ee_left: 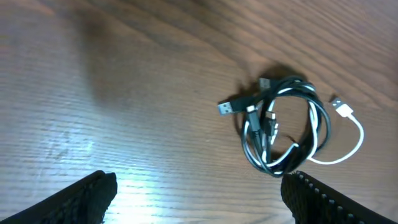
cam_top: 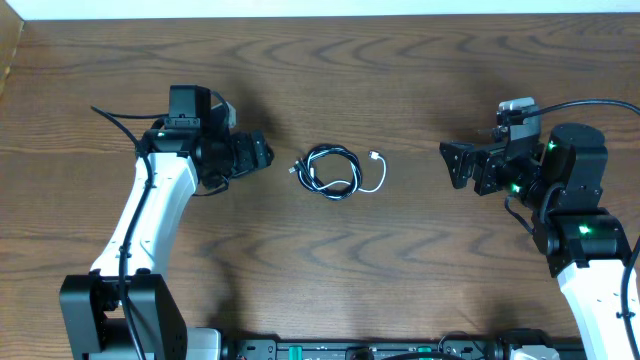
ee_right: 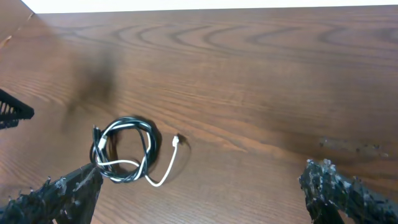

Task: Untangle cables
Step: 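Raise both arms and move grippers toward the cable bundle, then lower the left gripper onto the cable bundle and grasp a black cable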

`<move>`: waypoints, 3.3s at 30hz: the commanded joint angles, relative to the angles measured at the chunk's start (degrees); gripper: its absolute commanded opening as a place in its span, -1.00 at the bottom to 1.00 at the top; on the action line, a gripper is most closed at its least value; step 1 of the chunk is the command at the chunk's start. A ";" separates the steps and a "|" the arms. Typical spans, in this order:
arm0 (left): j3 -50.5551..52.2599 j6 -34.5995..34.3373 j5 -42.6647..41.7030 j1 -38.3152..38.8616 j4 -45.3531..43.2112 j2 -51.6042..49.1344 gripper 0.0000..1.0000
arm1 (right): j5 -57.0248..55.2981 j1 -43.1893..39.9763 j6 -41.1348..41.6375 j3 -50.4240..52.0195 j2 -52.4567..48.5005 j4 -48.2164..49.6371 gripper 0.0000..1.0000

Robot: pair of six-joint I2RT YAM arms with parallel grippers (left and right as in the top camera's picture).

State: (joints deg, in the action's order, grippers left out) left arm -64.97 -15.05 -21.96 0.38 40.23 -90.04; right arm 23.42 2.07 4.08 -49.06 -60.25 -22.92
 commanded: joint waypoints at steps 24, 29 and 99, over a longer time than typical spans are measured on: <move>-1.11 2.80 5.14 6.80 -2.47 -12.81 0.55 | -0.55 0.24 -0.31 -1.42 -0.96 -0.72 0.99; -1.11 3.63 4.66 9.18 -6.67 -13.20 0.55 | -0.55 0.24 -0.31 -1.42 -0.96 -0.83 0.99; 1.01 -21.27 10.88 18.84 -9.05 -16.39 -0.26 | -0.81 0.24 -0.31 -1.40 -1.27 -2.27 0.99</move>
State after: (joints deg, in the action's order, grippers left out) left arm -64.95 -36.29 -12.08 19.25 31.00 -105.97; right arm 23.11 2.09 4.08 -49.08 -61.45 -25.06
